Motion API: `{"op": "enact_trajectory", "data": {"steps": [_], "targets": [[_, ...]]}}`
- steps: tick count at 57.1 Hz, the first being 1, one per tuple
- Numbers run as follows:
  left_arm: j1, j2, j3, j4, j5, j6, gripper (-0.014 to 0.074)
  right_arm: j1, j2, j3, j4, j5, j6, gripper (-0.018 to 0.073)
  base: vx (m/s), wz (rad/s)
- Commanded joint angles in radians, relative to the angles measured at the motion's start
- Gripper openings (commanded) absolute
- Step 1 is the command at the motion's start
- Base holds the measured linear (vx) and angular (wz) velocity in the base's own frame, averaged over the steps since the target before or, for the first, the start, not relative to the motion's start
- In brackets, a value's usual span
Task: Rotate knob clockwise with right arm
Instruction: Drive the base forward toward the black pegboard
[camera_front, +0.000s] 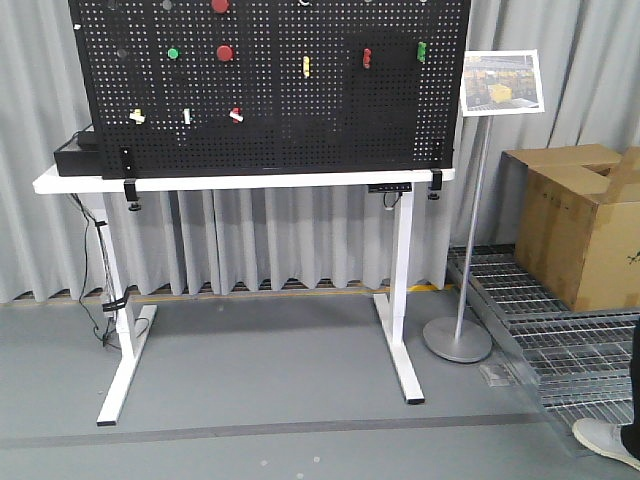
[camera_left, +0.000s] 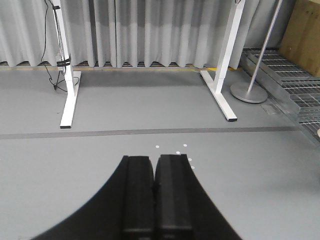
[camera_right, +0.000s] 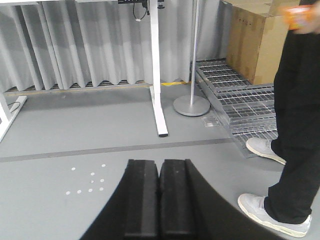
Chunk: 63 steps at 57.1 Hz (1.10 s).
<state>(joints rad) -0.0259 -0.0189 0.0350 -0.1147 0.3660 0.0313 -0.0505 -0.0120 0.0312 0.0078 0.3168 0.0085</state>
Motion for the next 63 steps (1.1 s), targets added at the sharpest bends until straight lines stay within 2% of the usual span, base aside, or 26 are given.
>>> {"op": "enact_trajectory", "data": {"steps": [1, 63], "targets": [[0.002, -0.011, 0.010, -0.012, -0.071, -0.009, -0.0006, 0.000, -0.010, 0.006, -0.008, -0.082, -0.002, -0.0009, 0.00, 0.00], [0.002, -0.011, 0.010, -0.004, -0.075, -0.005, -0.0006, 0.000, -0.010, 0.006, -0.008, -0.082, -0.002, -0.0009, 0.04, 0.01]]}}
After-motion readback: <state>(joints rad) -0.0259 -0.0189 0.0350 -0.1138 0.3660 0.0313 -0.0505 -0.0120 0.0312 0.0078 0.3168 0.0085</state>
